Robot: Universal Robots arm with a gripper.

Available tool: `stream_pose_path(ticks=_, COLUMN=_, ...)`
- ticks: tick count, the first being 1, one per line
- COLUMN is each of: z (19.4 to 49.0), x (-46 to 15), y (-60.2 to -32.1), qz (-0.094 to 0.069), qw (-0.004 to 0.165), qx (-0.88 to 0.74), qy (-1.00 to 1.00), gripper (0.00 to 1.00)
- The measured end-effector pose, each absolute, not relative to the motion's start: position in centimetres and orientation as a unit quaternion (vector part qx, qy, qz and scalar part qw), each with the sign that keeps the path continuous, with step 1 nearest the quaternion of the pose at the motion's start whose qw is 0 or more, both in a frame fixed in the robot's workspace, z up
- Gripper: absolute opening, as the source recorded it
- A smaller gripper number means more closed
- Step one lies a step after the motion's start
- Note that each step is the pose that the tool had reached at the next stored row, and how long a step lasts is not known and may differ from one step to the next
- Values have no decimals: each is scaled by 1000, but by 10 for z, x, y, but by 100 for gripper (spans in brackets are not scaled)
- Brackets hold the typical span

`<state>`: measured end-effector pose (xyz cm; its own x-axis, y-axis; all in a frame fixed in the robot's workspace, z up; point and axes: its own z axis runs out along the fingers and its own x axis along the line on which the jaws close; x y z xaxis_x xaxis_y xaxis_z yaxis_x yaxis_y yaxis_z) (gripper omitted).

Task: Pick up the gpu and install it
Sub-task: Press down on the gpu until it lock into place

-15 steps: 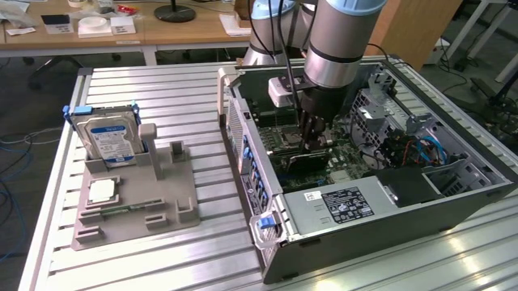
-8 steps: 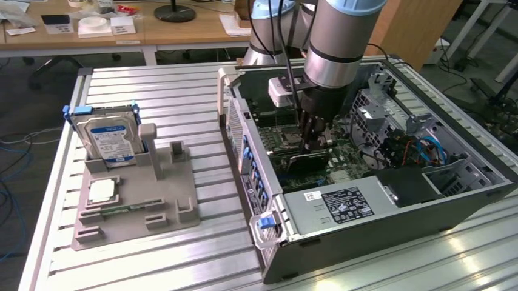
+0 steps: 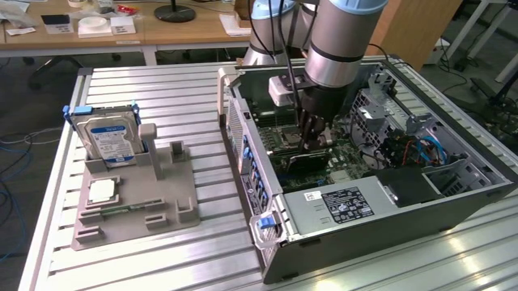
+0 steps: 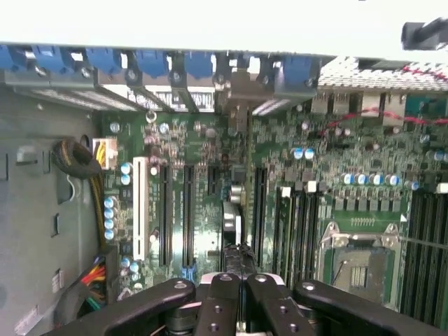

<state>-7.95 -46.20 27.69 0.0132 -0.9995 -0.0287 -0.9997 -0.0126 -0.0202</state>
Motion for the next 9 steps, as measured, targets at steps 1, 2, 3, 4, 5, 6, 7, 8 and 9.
stream_pose_path(ticks=1, z=277, x=-79, y=-462, qz=9, qw=12, qx=-711, qy=703, gripper=11)
stream_pose_path(ticks=2, z=277, x=-79, y=-462, qz=15, qw=6, qx=-711, qy=703, gripper=11)
stream_pose_path(ticks=3, z=277, x=-79, y=-462, qz=20, qw=1, qx=-711, qy=703, gripper=11)
stream_pose_path(ticks=4, z=277, x=-79, y=-462, qz=20, qw=0, qx=-711, qy=703, gripper=11)
stream_pose_path(ticks=5, z=277, x=-79, y=-462, qz=20, qw=-1, qx=-711, qy=703, gripper=11)
stream_pose_path(ticks=6, z=277, x=-80, y=-461, qz=19, qw=-2, qx=-711, qy=703, gripper=11)
stream_pose_path(ticks=7, z=277, x=-80, y=-460, qz=18, qw=-2, qx=-713, qy=701, gripper=11)
stream_pose_path(ticks=8, z=277, x=-81, y=-460, qz=18, qw=-2, qx=-715, qy=699, gripper=11)
stream_pose_path(ticks=9, z=277, x=-81, y=-459, qz=18, qw=-2, qx=-718, qy=696, gripper=11)
